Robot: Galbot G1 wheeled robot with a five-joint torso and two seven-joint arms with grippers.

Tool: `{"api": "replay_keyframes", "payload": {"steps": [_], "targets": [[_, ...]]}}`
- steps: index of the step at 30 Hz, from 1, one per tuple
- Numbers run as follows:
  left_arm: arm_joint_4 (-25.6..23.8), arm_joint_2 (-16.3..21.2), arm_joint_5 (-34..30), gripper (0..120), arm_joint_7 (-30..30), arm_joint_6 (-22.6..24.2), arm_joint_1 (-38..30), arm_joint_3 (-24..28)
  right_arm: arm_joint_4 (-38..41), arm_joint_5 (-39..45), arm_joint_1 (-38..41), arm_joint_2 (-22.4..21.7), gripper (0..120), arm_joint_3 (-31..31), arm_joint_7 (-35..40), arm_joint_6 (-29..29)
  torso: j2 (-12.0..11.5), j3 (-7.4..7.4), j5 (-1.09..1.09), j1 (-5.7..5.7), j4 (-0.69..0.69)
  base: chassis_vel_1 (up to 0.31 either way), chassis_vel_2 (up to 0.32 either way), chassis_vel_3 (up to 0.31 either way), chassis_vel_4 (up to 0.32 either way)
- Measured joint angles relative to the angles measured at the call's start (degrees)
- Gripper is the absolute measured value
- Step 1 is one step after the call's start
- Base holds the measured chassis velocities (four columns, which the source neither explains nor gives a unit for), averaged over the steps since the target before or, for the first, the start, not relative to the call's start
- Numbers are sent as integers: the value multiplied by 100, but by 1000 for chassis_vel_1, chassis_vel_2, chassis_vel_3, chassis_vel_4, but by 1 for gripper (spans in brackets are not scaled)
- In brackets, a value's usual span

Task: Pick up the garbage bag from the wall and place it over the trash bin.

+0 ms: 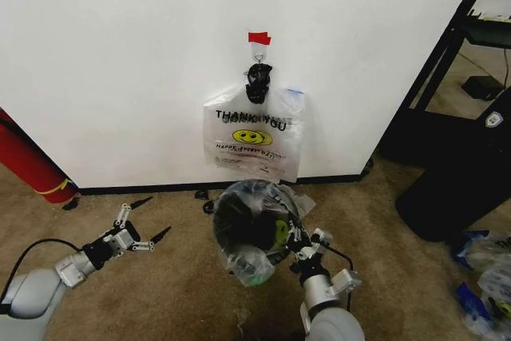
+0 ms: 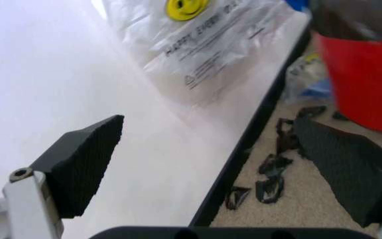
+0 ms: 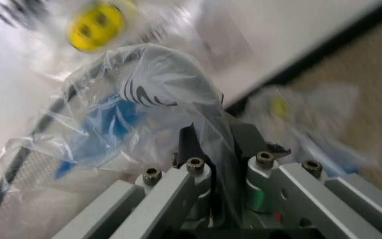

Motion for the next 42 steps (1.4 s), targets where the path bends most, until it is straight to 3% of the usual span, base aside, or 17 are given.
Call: {"api": "replay_keyframes", "payload": {"steps": [8, 21, 25, 27, 33, 35, 39, 42], "targets": [[-310, -295, 245, 100, -398, 107, 225, 110, -250, 524, 245, 253, 1, 121, 439, -950, 0, 0, 1, 0, 0, 0, 0, 0, 0], [-560, -664, 215, 100, -438, 96, 415, -5, -517, -147, 282, 433, 1, 146, 494, -996, 0, 0, 0, 0, 0, 0, 0, 0, 0], [-903, -1024, -5, 100, -520, 195, 541, -133, -538, -263, 231, 435, 21, 146, 482, -1069, 0, -1, 0, 0, 0, 0, 0, 0, 0], [-936, -1048, -20, 100, -523, 202, 552, -142, -534, -254, 230, 433, 22, 147, 487, -1083, 0, 0, 0, 0, 0, 0, 0, 0, 0], [-1296, -1276, -84, 100, -554, 236, 693, -287, -329, -200, 183, 422, 51, 128, 592, -1283, 0, 0, 0, 0, 0, 0, 0, 0, 0], [-1312, -1293, -91, 100, -555, 237, 701, -298, -300, -202, 176, 418, 52, 123, 609, -1305, 0, 0, 1, 0, 0, 0, 0, 0, 0], [-1343, -1356, -123, 100, -557, 238, 723, -332, -130, -252, 107, 360, 69, 114, 645, -1393, 0, 0, 0, 0, 0, 0, 0, 0, 0], [-1345, -1362, -123, 100, -557, 238, 729, -333, -108, -264, 94, 346, 73, 114, 636, -1398, 0, 0, 0, 0, -1, 0, 0, 0, 0]]}}
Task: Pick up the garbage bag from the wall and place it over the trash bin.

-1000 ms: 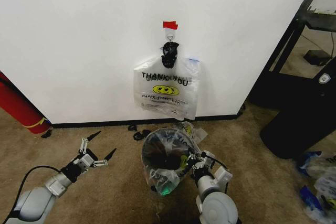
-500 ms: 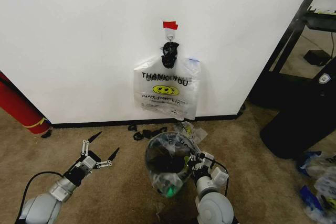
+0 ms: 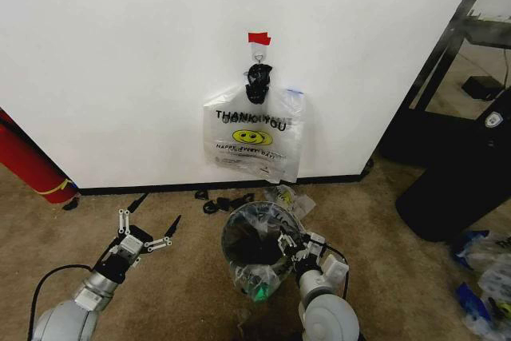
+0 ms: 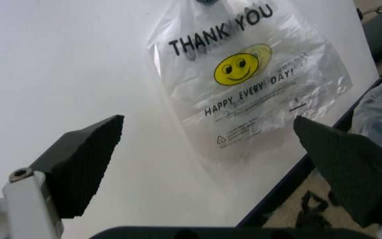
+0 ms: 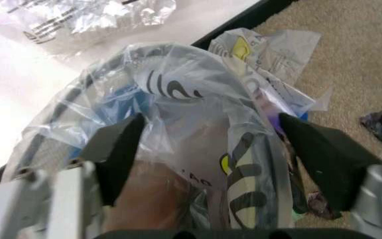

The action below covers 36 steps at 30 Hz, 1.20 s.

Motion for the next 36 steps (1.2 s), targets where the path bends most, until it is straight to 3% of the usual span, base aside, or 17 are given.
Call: {"api": "replay_keyframes", "payload": {"steps": [3, 9, 10, 11, 13, 15, 17, 22, 27, 36], "targets": [[0, -57, 19, 100, 0, 0, 17, 8, 137, -126, -116, -85, 91, 15, -141, 45, 0, 0, 1, 0, 0, 0, 0, 0, 0], [-18, -193, -101, 100, -88, 14, -16, 14, 403, -995, -378, -165, 100, 15, -481, 763, 0, 0, 0, 0, 0, 0, 0, 0, 0], [-59, -235, -266, 100, -192, 50, -21, 42, 378, -1481, -461, -165, 100, 49, -848, 1358, 0, 1, 0, 0, 0, 0, 0, 0, 0], [-69, -243, -299, 100, -215, 60, -21, 50, 367, -1579, -470, -163, 100, 61, -932, 1470, 0, 1, 0, 0, -1, 0, 0, 0, 0], [-276, -352, -902, 100, -587, 275, 3, 223, 25, -3265, -525, -40, 100, 407, -1857, 2974, 0, 1, 2, 0, 0, 0, 0, 0, 0], [-328, -368, -1043, 100, -644, 321, 11, 265, -10, -3497, -525, -12, 100, 479, -1927, 3162, 0, 1, 2, 0, 0, 0, 0, 0, 0], [-620, -439, -1799, 100, -767, 485, 29, 498, -63, -4652, -554, 178, 100, 970, -2060, 3877, 0, 0, 2, 0, 1, 0, 0, 0, 0], [-920, -541, -2656, 100, -577, 586, -53, 774, 144, -6349, -903, 646, 100, 2159, -1710, 4171, 0, 0, 1, 0, -2, 0, 0, 0, 0], [-1009, -605, -2824, 100, -445, 715, -55, 808, 271, -6616, -1302, 943, 100, 2453, -1511, 4247, 0, 0, 0, 0, -1, 0, 0, 0, 0], [-1071, -663, -2819, 100, -324, 735, 44, 633, 332, -5996, -1555, 1167, 100, 2349, -1719, 4395, 0, 0, 0, 0, 0, 0, 0, 0, 0]]}}
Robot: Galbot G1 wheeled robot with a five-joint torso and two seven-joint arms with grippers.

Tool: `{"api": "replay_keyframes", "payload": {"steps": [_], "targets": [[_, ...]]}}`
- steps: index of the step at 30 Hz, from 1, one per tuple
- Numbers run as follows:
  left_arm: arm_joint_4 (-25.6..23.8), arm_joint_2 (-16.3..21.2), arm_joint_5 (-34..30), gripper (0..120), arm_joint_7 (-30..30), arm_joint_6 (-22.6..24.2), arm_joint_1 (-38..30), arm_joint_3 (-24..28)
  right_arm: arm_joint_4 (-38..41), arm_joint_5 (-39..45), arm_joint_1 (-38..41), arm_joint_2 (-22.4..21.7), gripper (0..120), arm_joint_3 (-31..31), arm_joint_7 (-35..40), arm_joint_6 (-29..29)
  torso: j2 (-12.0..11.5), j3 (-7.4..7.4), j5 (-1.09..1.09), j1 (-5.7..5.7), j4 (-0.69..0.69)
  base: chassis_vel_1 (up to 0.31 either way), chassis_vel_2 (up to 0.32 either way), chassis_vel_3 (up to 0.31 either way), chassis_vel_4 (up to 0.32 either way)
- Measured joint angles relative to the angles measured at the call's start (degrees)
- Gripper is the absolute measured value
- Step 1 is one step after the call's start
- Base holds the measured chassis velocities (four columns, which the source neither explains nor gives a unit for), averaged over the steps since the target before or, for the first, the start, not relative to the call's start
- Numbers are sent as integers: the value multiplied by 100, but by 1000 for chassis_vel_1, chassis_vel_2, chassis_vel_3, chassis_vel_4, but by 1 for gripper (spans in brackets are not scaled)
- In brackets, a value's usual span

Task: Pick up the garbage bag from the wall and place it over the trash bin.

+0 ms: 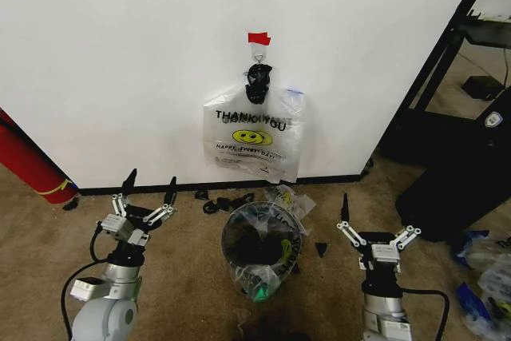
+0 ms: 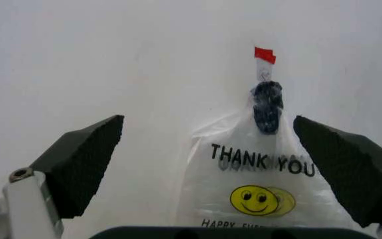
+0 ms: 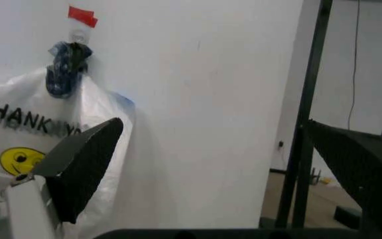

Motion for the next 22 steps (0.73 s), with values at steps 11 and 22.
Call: {"api": "replay_keyframes", "payload": {"steps": [11, 22], "targets": [[-181, -21, 60, 100, 30, -9, 171, -112, -25, 289, 40, 25, 100, -66, -340, 117, 0, 0, 0, 0, -1, 0, 0, 0, 0], [-223, -106, 714, 100, -251, 160, 337, -303, -45, 299, 90, 5, 100, -147, -474, 111, 0, 0, 0, 0, 0, 0, 0, 0, 0]]}}
